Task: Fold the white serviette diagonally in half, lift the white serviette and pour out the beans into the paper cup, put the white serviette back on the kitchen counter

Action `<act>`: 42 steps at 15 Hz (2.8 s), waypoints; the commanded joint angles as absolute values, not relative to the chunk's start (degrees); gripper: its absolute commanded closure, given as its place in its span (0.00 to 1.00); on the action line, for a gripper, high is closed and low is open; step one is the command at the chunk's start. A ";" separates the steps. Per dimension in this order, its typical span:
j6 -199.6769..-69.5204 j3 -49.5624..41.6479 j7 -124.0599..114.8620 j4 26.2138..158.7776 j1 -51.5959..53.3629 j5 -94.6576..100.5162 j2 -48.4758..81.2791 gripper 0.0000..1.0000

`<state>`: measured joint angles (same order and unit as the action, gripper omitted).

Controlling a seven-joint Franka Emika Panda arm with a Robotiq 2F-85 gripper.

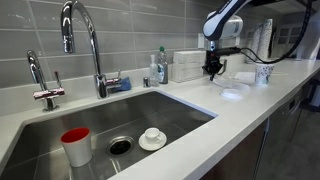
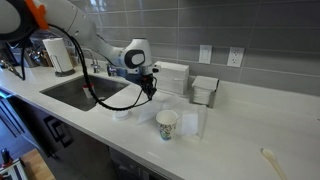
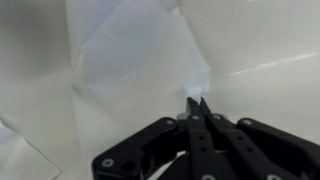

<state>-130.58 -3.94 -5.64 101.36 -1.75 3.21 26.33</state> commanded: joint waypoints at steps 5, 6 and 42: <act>-129.49 -3.83 5.28 109.99 -4.77 2.98 15.60 1.00; -129.30 -3.97 6.23 110.87 -5.17 2.93 14.52 1.00; -113.10 -17.28 3.95 107.44 -16.80 -16.35 -2.89 1.00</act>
<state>-112.41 -16.28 5.75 107.36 -15.86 -15.23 -1.79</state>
